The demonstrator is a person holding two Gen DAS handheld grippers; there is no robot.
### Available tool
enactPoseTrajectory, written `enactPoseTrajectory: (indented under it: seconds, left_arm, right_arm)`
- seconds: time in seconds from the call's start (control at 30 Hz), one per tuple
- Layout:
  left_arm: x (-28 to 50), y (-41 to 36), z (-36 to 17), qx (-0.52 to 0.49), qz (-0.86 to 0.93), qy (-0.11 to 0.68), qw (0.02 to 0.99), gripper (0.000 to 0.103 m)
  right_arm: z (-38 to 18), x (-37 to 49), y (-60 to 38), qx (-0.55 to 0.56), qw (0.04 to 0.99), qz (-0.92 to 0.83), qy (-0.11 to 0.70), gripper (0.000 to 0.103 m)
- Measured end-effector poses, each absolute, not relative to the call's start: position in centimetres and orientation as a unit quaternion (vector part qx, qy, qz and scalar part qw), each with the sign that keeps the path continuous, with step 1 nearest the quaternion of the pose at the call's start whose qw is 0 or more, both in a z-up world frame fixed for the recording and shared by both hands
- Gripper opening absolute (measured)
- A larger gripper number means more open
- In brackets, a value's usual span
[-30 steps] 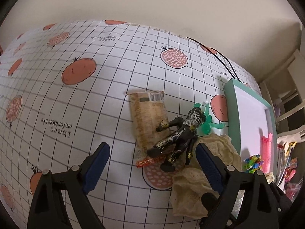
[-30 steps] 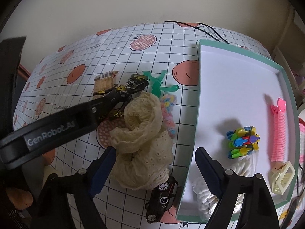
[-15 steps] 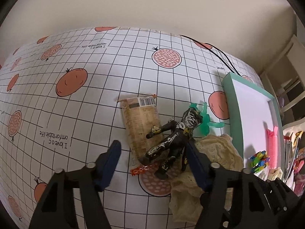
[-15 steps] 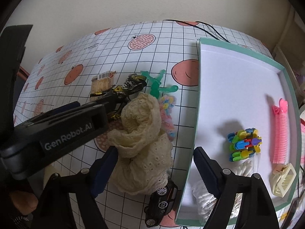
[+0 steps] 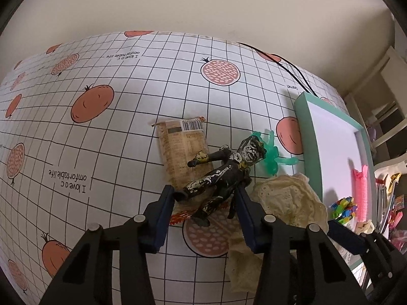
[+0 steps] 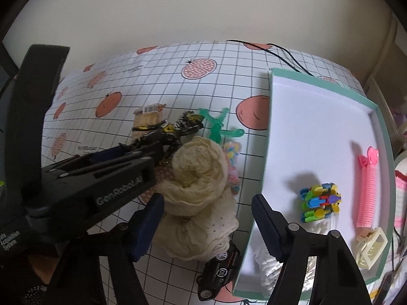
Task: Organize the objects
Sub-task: 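Move the left tool to the black action figure while the right tool approaches the cream lace, then grasp the black action figure with the left tool while the right tool grasps the cream lace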
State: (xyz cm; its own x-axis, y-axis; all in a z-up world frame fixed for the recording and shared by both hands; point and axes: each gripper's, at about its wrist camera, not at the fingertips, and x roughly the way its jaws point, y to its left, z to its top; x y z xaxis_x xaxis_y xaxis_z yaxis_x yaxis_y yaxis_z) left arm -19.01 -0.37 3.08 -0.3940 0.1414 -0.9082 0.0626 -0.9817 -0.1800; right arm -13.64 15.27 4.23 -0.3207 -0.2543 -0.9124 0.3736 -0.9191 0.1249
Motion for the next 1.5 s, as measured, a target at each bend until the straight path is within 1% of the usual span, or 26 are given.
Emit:
enactPoseTrajectory:
  seconds: [0.07,0.23,0.5,0.7,1.17,1.5]
  left_arm:
    - [-18.9,-0.4,3.0,-0.550,0.830,-0.094,0.024,0.049]
    - [-18.8,-0.4,3.1,-0.550,0.830,-0.095,0.027,0.049]
    - [-18.7,-0.6,3.1,-0.549,0.829,-0.097,0.034,0.048]
    - [-18.4,-0.8,3.1,-0.549,0.829,-0.096,0.033,0.048]
    - [-17.9,-1.4,4.2,-0.537,0.836,-0.104,0.030,0.048]
    - [-17.8,-2.0,5.4,-0.522,0.845,-0.115,0.020,0.048]
  right_arm:
    - [3.9,-13.6,15.0,0.553,0.196,-0.808,0.055,0.064]
    - [3.5,-13.8,15.0,0.557,0.198,-0.805,0.048,0.058]
    - [2.9,-14.0,15.1,0.566,0.208,-0.797,0.030,0.036]
    - [2.9,-14.0,15.5,0.568,0.212,-0.795,0.008,0.025]
    - [3.6,-14.0,15.6,0.556,0.228,-0.799,-0.027,0.016]
    - [5.4,-13.8,16.5,0.530,0.230,-0.815,-0.048,0.015]
